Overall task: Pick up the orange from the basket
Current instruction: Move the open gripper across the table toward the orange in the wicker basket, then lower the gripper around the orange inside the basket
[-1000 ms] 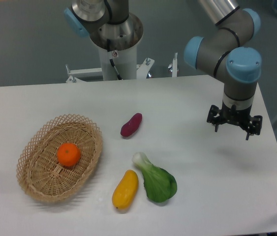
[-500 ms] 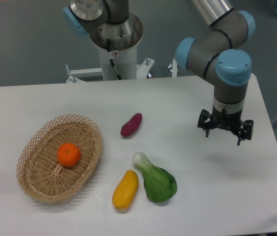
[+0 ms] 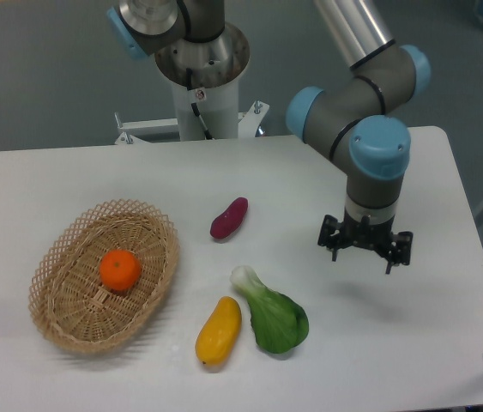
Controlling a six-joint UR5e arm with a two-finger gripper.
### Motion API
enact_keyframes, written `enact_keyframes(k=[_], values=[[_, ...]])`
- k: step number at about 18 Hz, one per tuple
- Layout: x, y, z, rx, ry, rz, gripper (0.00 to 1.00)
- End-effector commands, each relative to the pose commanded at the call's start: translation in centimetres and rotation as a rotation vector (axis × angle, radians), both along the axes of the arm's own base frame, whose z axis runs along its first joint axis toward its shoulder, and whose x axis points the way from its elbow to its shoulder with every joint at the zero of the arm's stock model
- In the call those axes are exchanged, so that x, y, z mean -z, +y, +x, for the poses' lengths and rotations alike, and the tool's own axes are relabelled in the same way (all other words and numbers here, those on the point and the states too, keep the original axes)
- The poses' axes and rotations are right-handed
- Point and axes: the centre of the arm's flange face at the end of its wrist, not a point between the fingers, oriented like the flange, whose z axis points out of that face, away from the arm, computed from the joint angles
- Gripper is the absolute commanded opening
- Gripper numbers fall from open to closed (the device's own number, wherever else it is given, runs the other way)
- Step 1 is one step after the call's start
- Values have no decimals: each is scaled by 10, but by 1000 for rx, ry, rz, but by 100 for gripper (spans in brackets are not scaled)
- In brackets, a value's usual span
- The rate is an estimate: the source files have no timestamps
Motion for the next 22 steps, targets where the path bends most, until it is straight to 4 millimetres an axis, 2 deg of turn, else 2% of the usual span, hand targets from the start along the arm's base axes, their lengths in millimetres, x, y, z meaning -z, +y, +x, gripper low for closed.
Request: enact_keyframes(k=[2,5,8,9,10,12,14,16,18,19,22], values=[[3,14,24,21,-39,33,100],[-11,39,55,-25,-109,125,100],[-25,49,71,-74,-155,182,100],[-28,57,92,-75,-166,179,100],[-32,60,104,-86,-172,183,100],[-35,72,139,-84,-190,177,100],[-32,86,183,-79,-215,159,100],[-30,101,237,-37,-234,139,100],[-26,111,271,8,-242,122,100],[-25,117,295,42,-242,106,100],[-19,121,319,79,-253,85,100]])
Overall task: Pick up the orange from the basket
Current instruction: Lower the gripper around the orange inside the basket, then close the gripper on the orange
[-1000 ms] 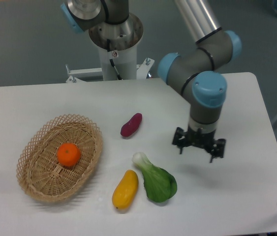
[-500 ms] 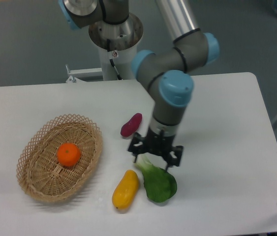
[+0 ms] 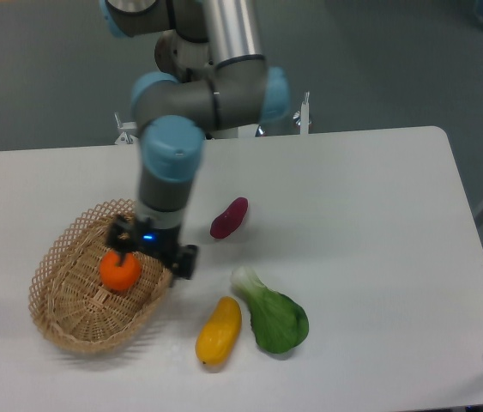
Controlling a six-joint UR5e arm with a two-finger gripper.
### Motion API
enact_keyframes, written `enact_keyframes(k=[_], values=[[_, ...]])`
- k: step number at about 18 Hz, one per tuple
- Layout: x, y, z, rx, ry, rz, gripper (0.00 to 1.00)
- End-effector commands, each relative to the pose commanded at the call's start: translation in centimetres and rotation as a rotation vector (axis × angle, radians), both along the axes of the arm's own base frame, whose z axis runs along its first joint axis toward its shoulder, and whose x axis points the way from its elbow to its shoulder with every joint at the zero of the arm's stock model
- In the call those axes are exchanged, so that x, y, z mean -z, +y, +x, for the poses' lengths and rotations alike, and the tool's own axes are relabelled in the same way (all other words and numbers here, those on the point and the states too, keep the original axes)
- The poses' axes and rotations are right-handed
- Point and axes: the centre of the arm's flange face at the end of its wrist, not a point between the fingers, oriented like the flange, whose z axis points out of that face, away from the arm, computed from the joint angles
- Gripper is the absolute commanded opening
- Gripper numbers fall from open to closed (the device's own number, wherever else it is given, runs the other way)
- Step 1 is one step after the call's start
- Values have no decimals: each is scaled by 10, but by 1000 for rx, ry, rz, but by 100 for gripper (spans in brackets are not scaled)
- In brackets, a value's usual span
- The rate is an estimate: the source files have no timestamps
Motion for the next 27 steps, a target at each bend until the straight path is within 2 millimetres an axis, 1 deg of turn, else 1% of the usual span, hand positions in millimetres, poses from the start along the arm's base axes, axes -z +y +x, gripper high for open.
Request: enact_keyframes(k=[4,6,9,11,12,13,16,20,25,27], values=[[10,-1,9,14,36,-42,100],[12,-4,9,14,54,-57,100],[22,-5,8,11,72,-85,100],[25,-6,17,25,73,-93,100],[29,-7,19,28,73,-102,100],[36,-6,19,29,78,-118,100],[55,-2,26,48,74,-148,100],[62,0,28,52,70,-157,100],[83,3,29,43,73,-193,100],[82,4,31,29,78,-197,100]])
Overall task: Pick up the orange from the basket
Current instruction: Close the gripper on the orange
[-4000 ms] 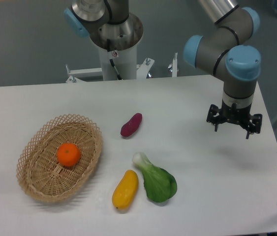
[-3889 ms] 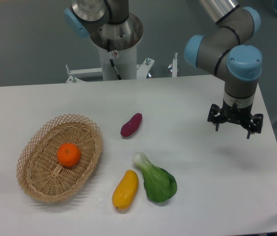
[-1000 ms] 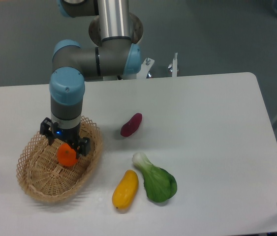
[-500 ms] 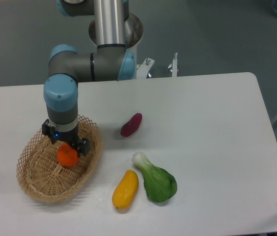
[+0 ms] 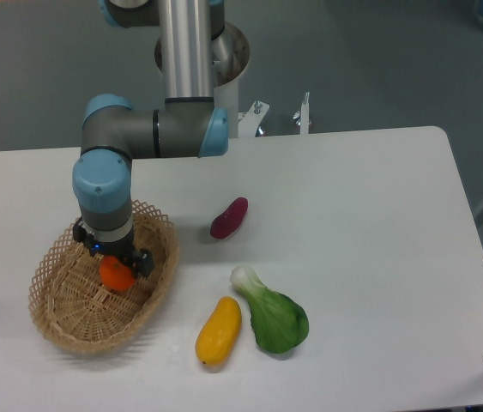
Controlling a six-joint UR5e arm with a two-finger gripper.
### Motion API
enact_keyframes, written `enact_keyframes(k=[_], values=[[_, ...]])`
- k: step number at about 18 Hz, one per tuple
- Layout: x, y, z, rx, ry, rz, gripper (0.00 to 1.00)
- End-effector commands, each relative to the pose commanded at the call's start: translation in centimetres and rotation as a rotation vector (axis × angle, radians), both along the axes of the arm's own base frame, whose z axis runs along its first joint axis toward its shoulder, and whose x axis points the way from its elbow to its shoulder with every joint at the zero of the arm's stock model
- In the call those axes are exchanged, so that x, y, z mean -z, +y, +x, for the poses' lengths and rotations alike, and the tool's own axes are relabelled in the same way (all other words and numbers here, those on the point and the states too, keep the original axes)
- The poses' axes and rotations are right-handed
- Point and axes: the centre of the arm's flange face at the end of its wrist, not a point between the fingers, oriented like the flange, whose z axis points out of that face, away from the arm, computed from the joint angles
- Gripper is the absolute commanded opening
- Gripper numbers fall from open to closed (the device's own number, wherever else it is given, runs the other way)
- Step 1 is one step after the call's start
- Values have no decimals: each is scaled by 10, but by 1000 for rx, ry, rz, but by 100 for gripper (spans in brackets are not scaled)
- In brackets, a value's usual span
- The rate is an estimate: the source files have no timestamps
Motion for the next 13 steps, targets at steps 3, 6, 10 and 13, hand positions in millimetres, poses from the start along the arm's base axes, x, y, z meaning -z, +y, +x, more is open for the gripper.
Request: enact_keyframes(k=[3,6,10,13], values=[[-4,3,-1,-6,7,9,90],[-5,4,-2,-7,20,7,45],[-19,3,-3,-8,27,27,29],[-40,-1,-3,-4,37,50,30]])
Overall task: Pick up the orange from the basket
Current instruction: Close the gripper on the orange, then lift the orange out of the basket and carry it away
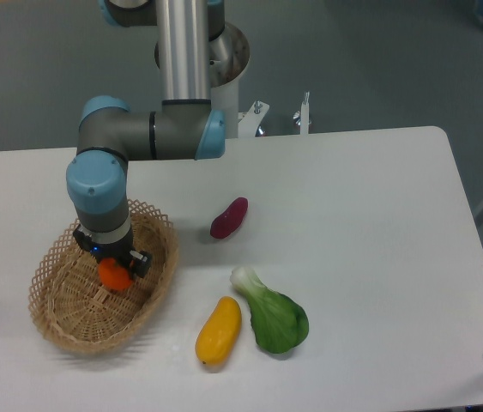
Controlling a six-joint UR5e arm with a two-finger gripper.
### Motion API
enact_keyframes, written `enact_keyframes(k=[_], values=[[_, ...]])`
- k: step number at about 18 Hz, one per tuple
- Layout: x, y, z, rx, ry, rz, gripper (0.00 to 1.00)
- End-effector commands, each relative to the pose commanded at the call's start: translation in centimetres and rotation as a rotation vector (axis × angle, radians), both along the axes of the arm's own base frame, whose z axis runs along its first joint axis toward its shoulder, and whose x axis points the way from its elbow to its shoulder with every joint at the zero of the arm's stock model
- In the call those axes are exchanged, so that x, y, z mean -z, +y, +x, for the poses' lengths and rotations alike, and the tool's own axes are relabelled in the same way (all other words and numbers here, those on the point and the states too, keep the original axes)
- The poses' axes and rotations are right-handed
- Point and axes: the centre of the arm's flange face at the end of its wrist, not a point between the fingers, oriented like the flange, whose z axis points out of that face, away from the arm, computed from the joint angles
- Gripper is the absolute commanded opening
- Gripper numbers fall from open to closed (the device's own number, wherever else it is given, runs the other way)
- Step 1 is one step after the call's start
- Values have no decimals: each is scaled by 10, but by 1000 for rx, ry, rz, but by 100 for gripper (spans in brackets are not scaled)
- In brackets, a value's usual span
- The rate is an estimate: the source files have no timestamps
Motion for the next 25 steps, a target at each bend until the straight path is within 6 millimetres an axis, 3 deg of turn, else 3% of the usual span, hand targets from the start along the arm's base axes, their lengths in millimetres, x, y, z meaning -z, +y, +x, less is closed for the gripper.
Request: enact_keyframes(k=[5,9,10,12,15,16,20,22,25], values=[[-38,-13,-36,-62,28,60,30],[-53,-30,-84,-91,57,82,31],[-59,-36,-98,-98,66,90,31],[-71,-59,-147,-124,91,106,31],[-60,-80,-209,-144,105,89,31],[-58,-91,-234,-137,114,84,32],[-62,-143,-300,-118,171,50,34],[-58,-169,-327,-124,174,38,32],[-56,-187,-342,-84,182,17,25]])
